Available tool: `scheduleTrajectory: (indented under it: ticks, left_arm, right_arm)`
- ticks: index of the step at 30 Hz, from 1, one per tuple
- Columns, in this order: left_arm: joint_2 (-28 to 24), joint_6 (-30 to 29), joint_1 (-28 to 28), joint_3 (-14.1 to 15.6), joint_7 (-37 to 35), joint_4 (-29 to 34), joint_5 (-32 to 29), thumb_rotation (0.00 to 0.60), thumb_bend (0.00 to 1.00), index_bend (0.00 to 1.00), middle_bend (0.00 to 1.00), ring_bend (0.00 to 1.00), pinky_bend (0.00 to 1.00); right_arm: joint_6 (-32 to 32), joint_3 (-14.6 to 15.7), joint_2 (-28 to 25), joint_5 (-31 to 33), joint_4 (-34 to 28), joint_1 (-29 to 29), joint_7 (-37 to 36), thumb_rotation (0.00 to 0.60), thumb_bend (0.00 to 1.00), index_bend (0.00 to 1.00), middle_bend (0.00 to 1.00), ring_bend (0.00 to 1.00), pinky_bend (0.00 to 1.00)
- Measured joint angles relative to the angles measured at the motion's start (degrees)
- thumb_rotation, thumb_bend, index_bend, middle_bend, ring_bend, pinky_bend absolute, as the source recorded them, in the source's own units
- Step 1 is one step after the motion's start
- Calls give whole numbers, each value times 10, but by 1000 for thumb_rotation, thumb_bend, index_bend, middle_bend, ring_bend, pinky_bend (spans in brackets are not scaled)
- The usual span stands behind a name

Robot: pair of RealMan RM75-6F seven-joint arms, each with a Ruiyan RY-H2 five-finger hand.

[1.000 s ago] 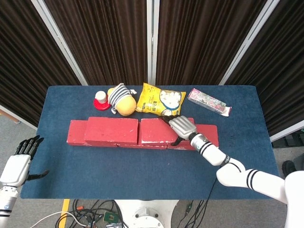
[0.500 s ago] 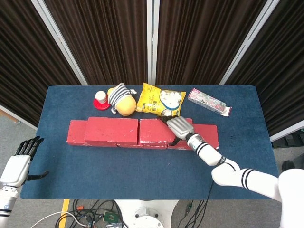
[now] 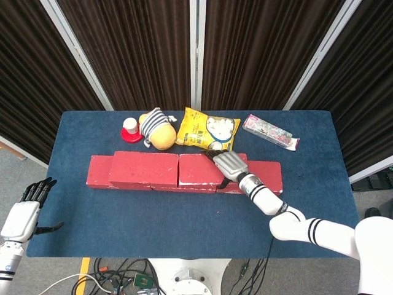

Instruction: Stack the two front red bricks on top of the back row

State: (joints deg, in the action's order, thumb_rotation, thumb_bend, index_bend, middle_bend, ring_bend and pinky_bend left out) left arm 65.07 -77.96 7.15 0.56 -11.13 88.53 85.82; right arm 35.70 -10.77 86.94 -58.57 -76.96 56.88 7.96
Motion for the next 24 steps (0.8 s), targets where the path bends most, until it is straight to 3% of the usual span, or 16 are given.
scheduleTrajectory:
  ticks: [24]
  left_arm:
    - [-3,10,1,6,-15,-4,-1,600,92,31,0,0,0]
  right_arm:
    - [8,6,5,43,-7,14,28,600,53,0,204,192,248]
